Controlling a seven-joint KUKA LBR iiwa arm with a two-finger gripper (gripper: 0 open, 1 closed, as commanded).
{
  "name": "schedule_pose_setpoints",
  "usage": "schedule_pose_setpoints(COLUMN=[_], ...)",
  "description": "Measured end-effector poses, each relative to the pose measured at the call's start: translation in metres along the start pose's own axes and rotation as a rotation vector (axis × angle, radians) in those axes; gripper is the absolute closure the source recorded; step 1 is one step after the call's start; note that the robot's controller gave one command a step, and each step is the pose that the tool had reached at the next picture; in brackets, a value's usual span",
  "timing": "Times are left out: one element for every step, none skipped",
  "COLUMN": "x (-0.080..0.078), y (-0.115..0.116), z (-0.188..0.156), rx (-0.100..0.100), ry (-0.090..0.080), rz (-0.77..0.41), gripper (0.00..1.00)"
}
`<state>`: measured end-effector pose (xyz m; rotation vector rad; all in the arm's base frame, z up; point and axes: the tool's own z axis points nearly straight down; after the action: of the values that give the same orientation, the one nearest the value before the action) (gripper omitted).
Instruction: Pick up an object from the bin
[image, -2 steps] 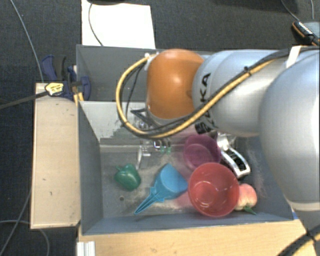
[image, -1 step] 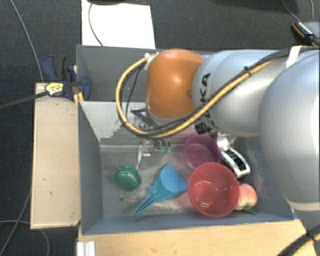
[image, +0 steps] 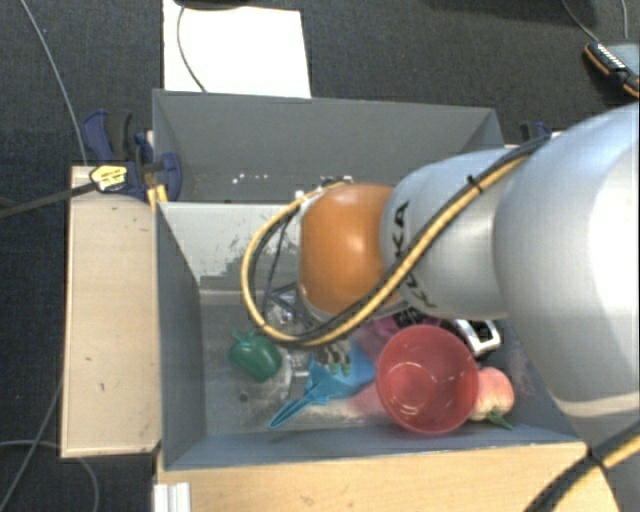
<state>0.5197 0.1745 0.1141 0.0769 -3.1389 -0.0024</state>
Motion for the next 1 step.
schedule_pose_setpoints(x=[-0.0228], y=[0.0403], z=[-0.0062], rx=[-0.005], ry=[-0.021], rz=[-0.050], gripper=[0.00])
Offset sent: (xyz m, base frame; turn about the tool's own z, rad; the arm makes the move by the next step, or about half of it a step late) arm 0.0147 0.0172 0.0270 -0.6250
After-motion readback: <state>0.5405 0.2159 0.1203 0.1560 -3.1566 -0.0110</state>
